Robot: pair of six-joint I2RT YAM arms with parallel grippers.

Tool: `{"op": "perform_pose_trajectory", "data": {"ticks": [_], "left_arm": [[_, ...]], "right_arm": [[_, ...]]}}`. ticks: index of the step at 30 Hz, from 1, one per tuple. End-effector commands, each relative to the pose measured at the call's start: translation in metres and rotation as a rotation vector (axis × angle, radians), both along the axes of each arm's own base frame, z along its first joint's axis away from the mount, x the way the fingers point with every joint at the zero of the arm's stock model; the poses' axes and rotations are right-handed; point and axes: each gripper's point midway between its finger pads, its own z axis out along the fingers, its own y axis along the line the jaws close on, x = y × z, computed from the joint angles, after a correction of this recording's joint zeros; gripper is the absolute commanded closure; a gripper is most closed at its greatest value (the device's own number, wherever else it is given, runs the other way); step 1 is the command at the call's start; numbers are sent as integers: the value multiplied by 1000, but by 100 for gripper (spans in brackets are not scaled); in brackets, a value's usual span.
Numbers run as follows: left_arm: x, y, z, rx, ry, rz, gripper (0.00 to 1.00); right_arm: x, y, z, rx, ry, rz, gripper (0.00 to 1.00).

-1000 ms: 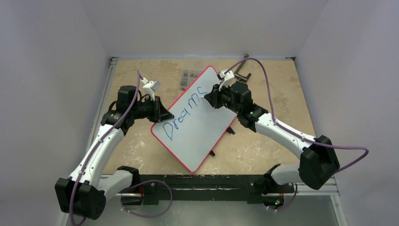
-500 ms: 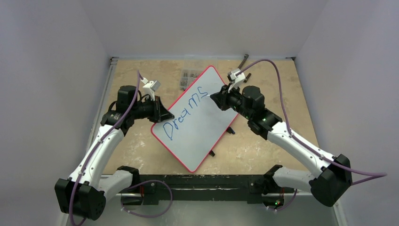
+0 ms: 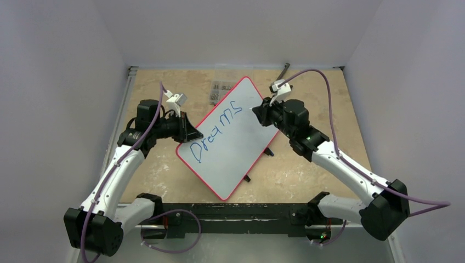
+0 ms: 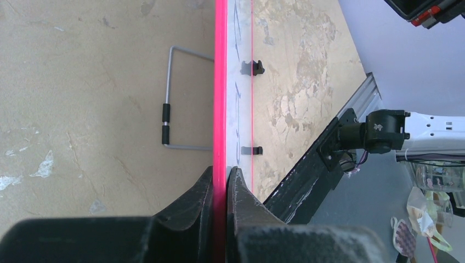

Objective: Write a sentence on the whiteboard

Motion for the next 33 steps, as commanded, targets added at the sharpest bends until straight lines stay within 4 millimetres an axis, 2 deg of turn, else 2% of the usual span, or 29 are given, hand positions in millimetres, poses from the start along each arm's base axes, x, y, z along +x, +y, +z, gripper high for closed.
{"op": "perform_pose_trajectory", "data": {"ticks": [1,12,33], "left_arm": [[11,15,-14,135,-109,1,100],[10,14,-15,130,-105,-5,100],[9,12,-14,120,-107,-12,100]], "right_arm": [[17,-12,18,-1,-42,-52,100],[38,-26,29,32,-51,-86,100],[49,-25,27,61,-43,-74,100]]}}
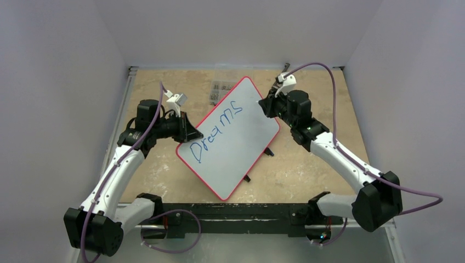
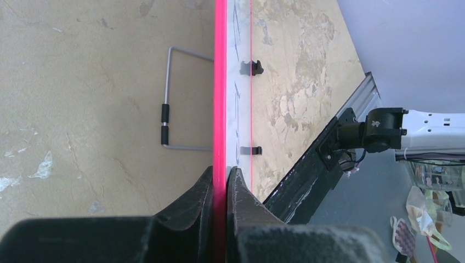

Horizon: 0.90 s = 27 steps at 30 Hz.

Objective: Write a sentence on the whiteboard

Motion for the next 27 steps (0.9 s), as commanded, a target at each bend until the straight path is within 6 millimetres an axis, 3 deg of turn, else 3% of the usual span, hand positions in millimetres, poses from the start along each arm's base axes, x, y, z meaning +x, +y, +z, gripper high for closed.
{"op": "perform_pose_trajectory", "data": {"ticks": [1,21,27], "left_arm": [[9,13,-14,123,-107,-7,100],[9,10,-16,114,-94,-16,100],[10,11,-17,119,-93,-12,100]], "right_arm": [[6,6,37,62,-84,16,100],[11,8,30,53,-75,23,100],[6,22,33,66,-79,110,100]]}}
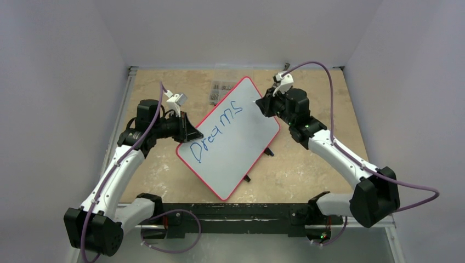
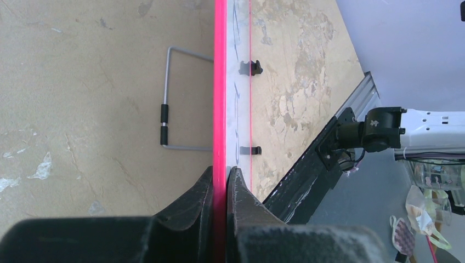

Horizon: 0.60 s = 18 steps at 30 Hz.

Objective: Write a sentence on the whiteboard

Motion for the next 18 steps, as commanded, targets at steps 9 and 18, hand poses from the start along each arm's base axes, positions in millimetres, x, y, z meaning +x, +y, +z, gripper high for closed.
{"op": "perform_pose_trajectory", "data": {"ticks": [9,18], "left_arm": [[10,12,-16,121,-95,-7,100],[11,13,-17,125,-93,-1,100]], "right_arm": [[-76,70,25,84,-35,425,100],[-150,115,10,68,-57,555,100]]}}
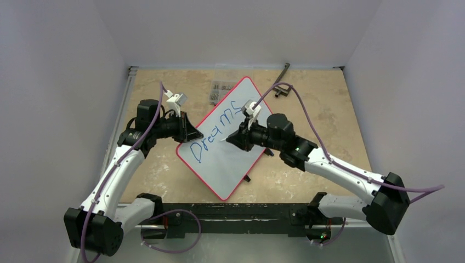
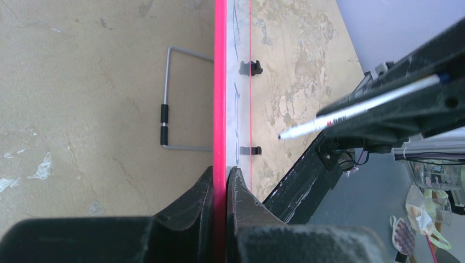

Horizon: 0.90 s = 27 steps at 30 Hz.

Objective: Write a sentence on the whiteboard

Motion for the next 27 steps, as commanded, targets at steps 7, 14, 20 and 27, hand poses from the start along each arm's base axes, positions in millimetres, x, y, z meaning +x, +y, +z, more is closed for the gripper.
{"op": "perform_pose_trajectory", "data": {"ticks": [7,14,20,27], "left_arm": [[11,13,-17,126,-91,6,100],[15,17,-19,128,-69,57,100],[15,17,-19,129,-61,60,100],[14,16,-18,129,-61,56,100]], "right_arm": [[-57,24,16,122,-86,76,100],[-82,49,3,114,-95,85,100],[-94,64,-9,113,-73,113,100],[-98,71,-23,97,-52,113,100]]}}
